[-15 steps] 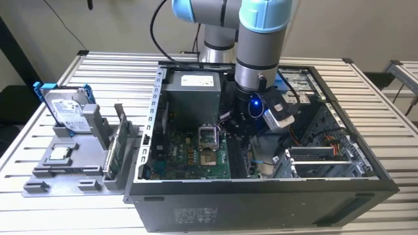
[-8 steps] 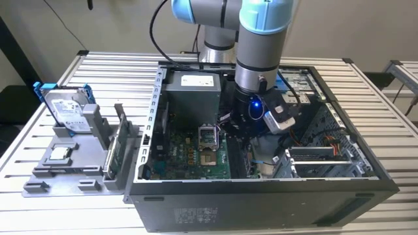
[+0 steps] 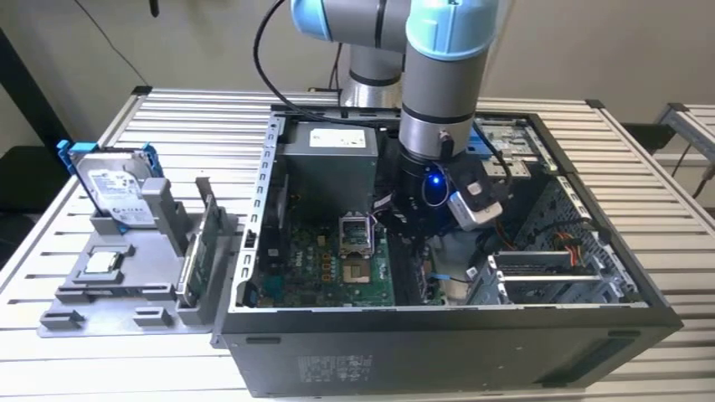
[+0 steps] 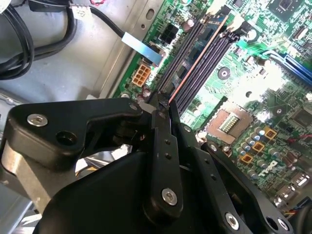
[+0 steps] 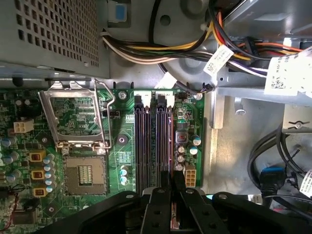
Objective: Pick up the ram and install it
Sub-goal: 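Insert the ram into the slot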
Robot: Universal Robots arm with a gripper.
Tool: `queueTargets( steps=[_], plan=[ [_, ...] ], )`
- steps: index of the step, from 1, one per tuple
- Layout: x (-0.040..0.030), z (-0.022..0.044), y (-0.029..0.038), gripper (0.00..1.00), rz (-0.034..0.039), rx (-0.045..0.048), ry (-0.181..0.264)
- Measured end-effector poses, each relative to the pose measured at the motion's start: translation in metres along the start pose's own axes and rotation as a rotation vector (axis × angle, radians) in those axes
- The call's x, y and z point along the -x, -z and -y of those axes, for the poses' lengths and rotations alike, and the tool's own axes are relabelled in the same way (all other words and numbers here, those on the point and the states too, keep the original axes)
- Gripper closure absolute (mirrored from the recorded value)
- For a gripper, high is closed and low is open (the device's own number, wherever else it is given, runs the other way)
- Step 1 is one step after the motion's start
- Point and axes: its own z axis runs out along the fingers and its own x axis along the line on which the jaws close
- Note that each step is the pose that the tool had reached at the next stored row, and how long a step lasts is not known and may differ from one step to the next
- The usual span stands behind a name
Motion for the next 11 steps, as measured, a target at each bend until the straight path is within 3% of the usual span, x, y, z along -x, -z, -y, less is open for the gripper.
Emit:
queueTargets(
  steps=[11],
  plan=[
    [0.001,-0.0004,-0.0034,0.86,0.0,0.0,0.0]
  ],
)
